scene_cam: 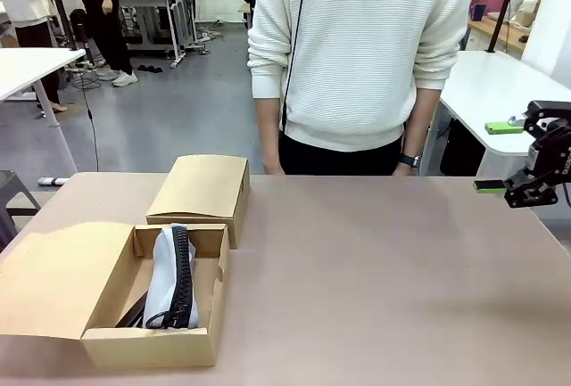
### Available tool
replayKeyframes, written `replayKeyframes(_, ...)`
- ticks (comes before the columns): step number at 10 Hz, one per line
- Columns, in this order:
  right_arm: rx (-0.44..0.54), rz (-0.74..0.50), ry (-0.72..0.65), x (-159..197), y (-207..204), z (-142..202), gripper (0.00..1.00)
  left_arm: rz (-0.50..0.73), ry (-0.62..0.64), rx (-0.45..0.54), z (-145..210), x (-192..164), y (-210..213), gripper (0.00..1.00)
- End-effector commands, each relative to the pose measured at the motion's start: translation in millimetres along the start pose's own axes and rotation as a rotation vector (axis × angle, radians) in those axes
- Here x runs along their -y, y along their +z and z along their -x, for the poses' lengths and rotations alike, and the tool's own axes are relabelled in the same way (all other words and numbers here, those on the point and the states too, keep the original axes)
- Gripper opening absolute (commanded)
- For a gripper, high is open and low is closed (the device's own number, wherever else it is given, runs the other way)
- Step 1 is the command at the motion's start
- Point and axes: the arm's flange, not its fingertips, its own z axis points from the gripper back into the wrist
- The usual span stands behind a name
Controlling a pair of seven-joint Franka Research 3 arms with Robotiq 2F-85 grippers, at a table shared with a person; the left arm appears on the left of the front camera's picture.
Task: Place items inside the box.
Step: Close the lid of the Mailer Box closest to the robot.
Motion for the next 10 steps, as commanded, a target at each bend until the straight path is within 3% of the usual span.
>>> replayKeyframes(1,-0.003,0.008,-0.017,-4,5,1,1.0,0.025,-0.015,0.009,1,1,-1,1.0)
replayKeyframes(6,-0.003,0.008,-0.017,-4,5,1,1.0,0.0,0.0,0.0,0,0,0,1.0)
replayKeyframes(7,-0.003,0.008,-0.017,-4,5,1,1.0,0.001,-0.248,-0.119,-3,13,-26,1.0)
replayKeyframes(10,-0.003,0.008,-0.017,-4,5,1,1.0,-0.148,-0.816,-0.4,26,18,-97,1.0)
